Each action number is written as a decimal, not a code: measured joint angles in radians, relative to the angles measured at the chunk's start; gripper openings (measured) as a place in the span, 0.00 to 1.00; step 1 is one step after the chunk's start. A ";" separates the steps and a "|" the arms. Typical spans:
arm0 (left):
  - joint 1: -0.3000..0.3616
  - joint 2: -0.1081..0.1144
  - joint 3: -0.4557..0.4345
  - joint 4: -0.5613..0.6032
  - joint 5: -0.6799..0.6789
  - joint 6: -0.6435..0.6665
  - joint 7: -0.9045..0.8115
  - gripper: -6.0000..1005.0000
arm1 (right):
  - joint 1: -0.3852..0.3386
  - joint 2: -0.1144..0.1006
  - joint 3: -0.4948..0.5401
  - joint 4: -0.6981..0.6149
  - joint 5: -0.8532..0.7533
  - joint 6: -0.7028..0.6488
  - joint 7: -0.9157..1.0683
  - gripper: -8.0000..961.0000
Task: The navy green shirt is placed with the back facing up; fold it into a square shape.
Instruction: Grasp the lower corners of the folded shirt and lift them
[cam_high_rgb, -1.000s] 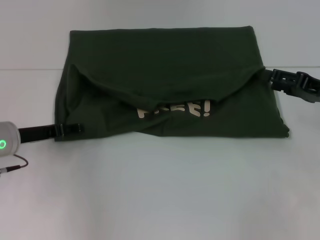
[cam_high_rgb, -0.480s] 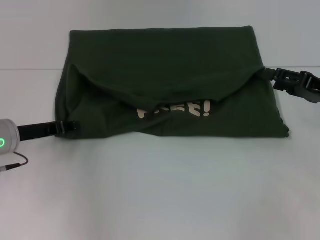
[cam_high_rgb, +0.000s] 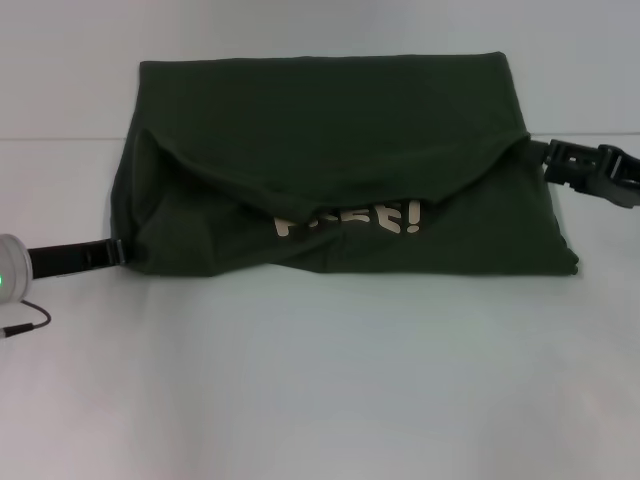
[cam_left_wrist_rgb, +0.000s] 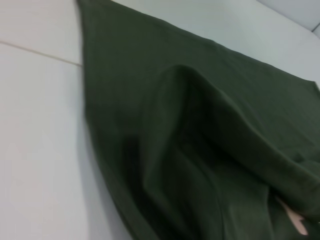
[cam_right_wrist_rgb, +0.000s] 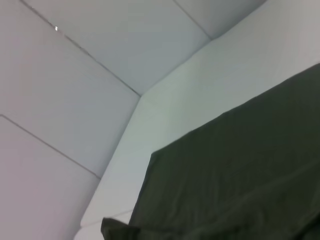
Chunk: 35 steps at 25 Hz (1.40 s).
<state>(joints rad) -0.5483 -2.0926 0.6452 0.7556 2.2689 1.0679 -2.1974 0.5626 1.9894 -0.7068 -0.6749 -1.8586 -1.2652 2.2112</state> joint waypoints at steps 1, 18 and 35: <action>-0.004 0.006 -0.005 0.000 0.000 0.020 -0.006 0.06 | 0.001 -0.006 -0.001 0.000 -0.014 -0.015 0.004 0.76; -0.094 0.077 -0.089 -0.007 0.057 0.127 -0.189 0.03 | 0.195 -0.098 -0.017 0.018 -0.586 0.039 0.263 0.76; -0.089 0.069 -0.090 -0.007 0.055 0.110 -0.196 0.03 | 0.231 -0.035 -0.066 0.106 -0.674 0.210 0.269 0.74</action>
<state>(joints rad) -0.6374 -2.0232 0.5549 0.7486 2.3239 1.1775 -2.3936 0.7935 1.9543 -0.7724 -0.5690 -2.5329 -1.0556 2.4804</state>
